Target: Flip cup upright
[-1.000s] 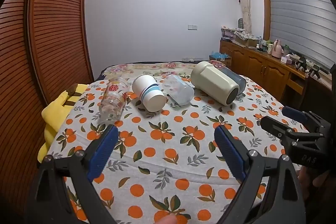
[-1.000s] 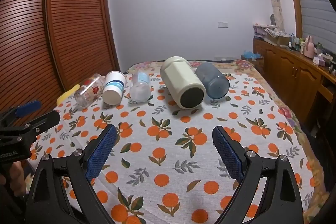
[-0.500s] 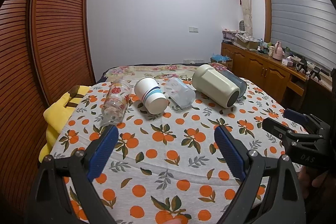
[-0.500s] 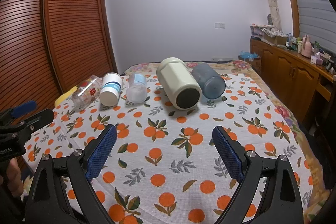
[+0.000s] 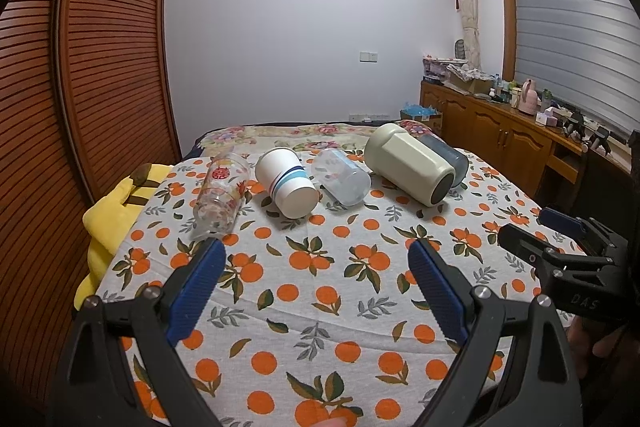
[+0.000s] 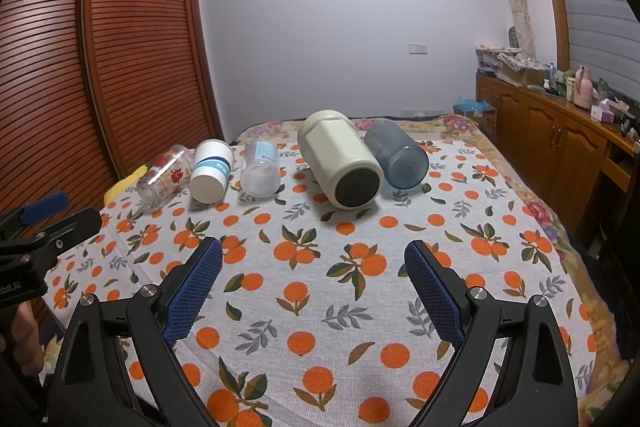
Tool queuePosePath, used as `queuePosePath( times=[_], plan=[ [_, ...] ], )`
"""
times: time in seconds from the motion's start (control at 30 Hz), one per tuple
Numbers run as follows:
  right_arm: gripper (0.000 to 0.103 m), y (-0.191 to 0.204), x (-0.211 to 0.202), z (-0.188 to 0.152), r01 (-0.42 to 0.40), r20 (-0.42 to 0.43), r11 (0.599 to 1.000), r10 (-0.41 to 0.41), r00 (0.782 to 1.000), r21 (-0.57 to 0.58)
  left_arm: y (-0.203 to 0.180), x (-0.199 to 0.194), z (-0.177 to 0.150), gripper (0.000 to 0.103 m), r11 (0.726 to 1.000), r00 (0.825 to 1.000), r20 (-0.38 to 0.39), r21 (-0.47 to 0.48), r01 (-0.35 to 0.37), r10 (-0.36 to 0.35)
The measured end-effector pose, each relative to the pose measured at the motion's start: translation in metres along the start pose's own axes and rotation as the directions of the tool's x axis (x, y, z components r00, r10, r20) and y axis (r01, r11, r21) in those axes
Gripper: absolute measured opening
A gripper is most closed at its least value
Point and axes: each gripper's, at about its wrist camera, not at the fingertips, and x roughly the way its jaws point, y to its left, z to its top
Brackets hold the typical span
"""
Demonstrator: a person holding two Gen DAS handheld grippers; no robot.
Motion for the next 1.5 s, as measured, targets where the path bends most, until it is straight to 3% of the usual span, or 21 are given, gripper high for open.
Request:
queuePosePath(
  times=[1.5],
  plan=[
    [0.094, -0.001, -0.002, 0.001, 0.002, 0.006, 1.0, -0.002, 1.0, 0.002, -0.005, -0.014, 0.01, 0.093, 1.0, 1.0, 0.019, 0.011, 0.012, -0.012]
  ],
)
